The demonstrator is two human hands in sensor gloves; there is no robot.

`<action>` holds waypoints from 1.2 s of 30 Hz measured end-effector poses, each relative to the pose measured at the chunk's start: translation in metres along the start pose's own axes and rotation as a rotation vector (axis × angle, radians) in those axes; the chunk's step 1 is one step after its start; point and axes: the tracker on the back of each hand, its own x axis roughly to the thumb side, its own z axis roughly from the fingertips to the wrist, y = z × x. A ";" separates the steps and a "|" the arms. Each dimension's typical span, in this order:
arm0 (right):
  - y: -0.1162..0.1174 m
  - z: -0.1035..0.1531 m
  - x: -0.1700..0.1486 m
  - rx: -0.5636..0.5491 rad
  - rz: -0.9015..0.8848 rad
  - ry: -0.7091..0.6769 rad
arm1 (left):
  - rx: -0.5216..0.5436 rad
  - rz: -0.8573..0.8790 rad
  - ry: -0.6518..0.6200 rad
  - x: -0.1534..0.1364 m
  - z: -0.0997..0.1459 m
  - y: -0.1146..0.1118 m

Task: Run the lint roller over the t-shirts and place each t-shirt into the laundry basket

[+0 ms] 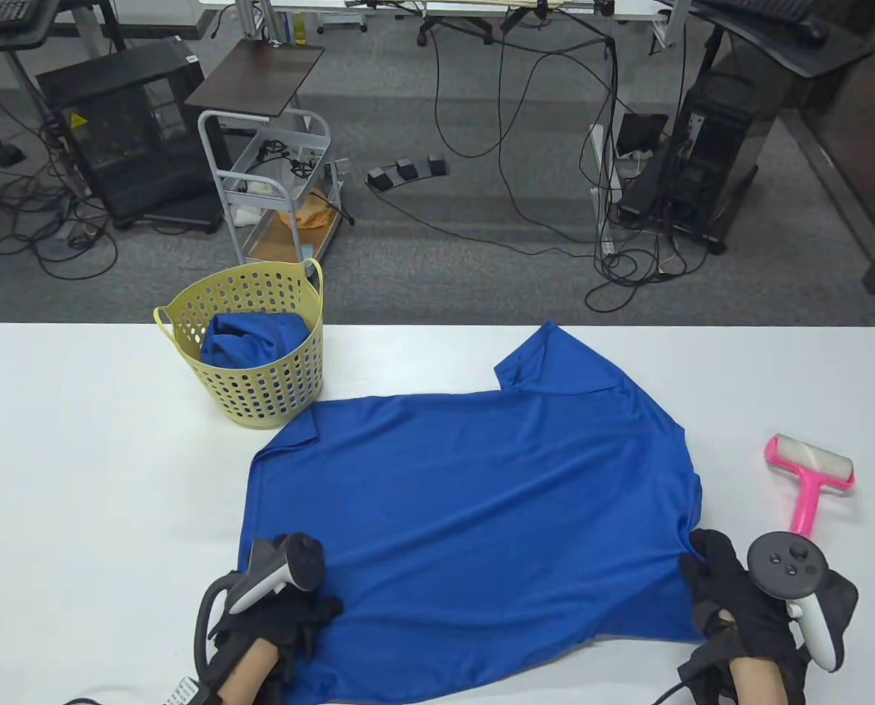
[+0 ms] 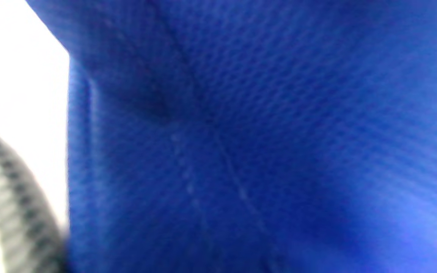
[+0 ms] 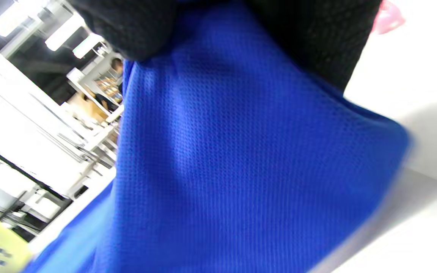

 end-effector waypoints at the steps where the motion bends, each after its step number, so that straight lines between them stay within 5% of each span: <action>1: -0.002 0.002 0.001 -0.007 0.004 -0.006 | 0.000 0.000 0.000 0.000 0.000 0.000; 6: -0.012 0.005 0.001 0.013 0.100 0.025 | 0.002 0.001 0.000 0.000 0.000 0.000; 9: -0.014 0.002 -0.006 0.026 0.186 0.154 | 0.002 0.001 0.000 0.000 0.000 0.000; 18: 0.024 -0.027 -0.047 0.093 0.649 0.443 | -0.001 0.005 -0.001 -0.001 0.000 0.000; 21: 0.018 -0.026 -0.036 0.039 0.715 0.457 | -0.003 0.005 -0.001 -0.001 -0.001 0.000; 24: 0.020 -0.021 -0.008 -0.024 0.715 0.319 | -0.006 0.008 0.000 -0.001 -0.001 0.000; 28: 0.050 -0.013 0.015 0.138 0.713 0.103 | -0.008 0.007 0.001 -0.001 -0.001 0.000; 33: 0.089 -0.012 -0.003 0.429 0.804 0.232 | -0.005 0.009 0.001 -0.001 -0.001 0.000; 36: 0.090 -0.011 -0.018 0.437 0.781 0.244 | -0.008 0.008 0.007 -0.001 -0.001 0.000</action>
